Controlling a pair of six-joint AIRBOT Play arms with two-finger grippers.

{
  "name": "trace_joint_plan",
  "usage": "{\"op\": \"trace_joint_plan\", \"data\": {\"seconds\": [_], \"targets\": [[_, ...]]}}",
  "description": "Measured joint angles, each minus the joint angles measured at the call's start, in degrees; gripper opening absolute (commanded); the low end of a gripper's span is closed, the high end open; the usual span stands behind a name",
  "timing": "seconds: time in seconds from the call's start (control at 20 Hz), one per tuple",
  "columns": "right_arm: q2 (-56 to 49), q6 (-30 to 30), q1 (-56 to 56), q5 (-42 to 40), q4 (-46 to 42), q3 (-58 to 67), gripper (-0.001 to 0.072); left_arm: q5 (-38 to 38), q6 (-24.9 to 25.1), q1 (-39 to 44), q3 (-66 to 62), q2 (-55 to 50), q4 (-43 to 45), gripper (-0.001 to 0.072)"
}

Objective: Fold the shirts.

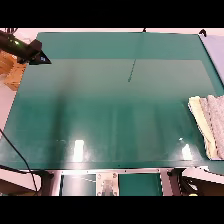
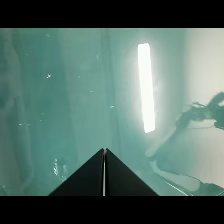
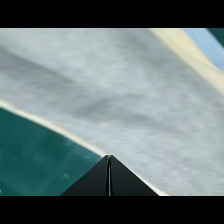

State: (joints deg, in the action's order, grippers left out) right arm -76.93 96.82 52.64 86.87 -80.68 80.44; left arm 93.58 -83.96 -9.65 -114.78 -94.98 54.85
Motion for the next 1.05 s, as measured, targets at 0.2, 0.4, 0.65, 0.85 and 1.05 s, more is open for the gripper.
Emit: {"op": "trace_joint_plan", "data": {"seconds": [0.2, 0.4, 0.65, 0.85, 1.05], "targets": [[4.04, -3.37, -14.53, -0.72, 4.52, 0.68, 0.0011, 2.43, -0.20, 2.03, 4.44, 6.56, 0.11, 0.0021], [14.10, -4.70, -27.47, -2.29, 5.16, -13.70, 0.0012, -0.11, -0.24, 5.73, 23.32, 20.90, 1.42, 0.0022], [29.11, -5.31, -40.61, -7.69, 10.97, -36.74, 0.0012, -9.09, -0.52, 9.46, 54.10, 39.47, 2.01, 0.0023], [32.98, -5.46, -45.66, -9.81, 14.64, -42.66, 0.0012, -12.28, -0.90, 10.29, 63.91, 44.89, 1.92, 0.0023], [34.07, -5.53, -47.21, -10.19, 16.00, -44.28, 0.0012, -14.27, -1.09, 10.49, 66.62, 46.38, 1.79, 0.0023]]}}
